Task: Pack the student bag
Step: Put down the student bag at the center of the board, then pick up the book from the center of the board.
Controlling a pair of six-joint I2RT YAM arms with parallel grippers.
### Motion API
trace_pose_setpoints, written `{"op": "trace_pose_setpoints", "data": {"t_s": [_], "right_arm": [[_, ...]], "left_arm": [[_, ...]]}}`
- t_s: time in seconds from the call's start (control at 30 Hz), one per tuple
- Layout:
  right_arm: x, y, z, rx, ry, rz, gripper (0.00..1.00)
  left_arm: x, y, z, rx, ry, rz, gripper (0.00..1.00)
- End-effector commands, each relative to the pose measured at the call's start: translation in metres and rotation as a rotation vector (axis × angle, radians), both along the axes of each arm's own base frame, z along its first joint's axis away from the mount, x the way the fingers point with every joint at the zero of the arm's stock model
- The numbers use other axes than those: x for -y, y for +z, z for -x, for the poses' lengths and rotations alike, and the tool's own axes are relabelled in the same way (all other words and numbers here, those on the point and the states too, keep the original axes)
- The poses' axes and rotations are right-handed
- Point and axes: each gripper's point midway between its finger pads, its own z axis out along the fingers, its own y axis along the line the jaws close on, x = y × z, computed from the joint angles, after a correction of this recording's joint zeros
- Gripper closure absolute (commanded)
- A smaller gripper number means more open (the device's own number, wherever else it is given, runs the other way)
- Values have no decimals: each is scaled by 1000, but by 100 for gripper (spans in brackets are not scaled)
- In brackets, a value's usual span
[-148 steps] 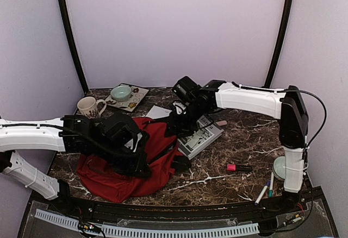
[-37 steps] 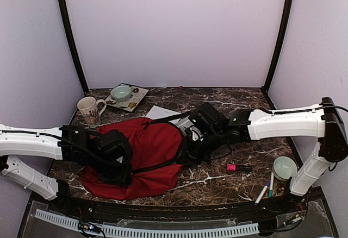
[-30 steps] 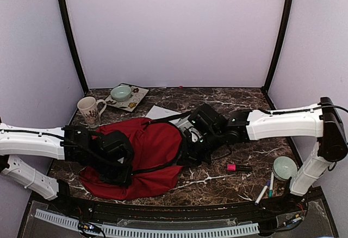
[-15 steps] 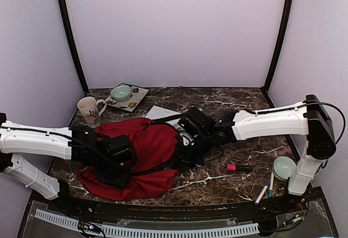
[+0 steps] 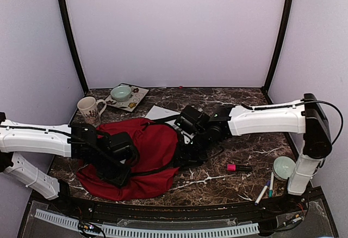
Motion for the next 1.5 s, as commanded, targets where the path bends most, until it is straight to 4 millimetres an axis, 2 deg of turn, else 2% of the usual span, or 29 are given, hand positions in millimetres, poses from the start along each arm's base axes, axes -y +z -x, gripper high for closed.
{"op": "trace_pose_setpoints", "data": {"t_s": [0.0,0.1,0.23,0.33,0.43,0.57,0.73,0.83,0.87,1.0,1.1,1.33,1.47], "right_arm": [[27,16,-10,95,-36,93,49],[40,27,-16,135,-71,112,37],[59,43,-27,177,-115,115,26],[76,49,-39,193,-146,140,22],[95,68,-50,224,-177,130,17],[120,72,-67,241,-237,147,8],[144,67,-93,234,-366,95,4],[154,56,-110,228,-442,47,4],[161,44,-111,210,-466,52,4],[168,34,-127,192,-528,-9,8],[161,32,-137,201,-545,-66,12],[151,6,-146,142,-576,-103,21],[151,-11,-149,118,-587,-115,35]], "left_arm": [[27,22,-7,38,-115,106,84],[46,35,-9,51,-170,172,75],[65,59,-14,86,-208,252,67],[86,90,-18,129,-250,362,62],[102,121,-24,193,-285,452,52],[122,146,-38,260,-302,497,46],[160,146,-66,264,-299,513,46],[190,142,-81,248,-334,588,46],[197,138,-88,232,-341,595,46],[220,136,-123,236,-373,583,44],[233,124,-153,233,-384,558,43],[239,97,-214,231,-370,517,43],[233,89,-234,224,-345,513,44]]}}
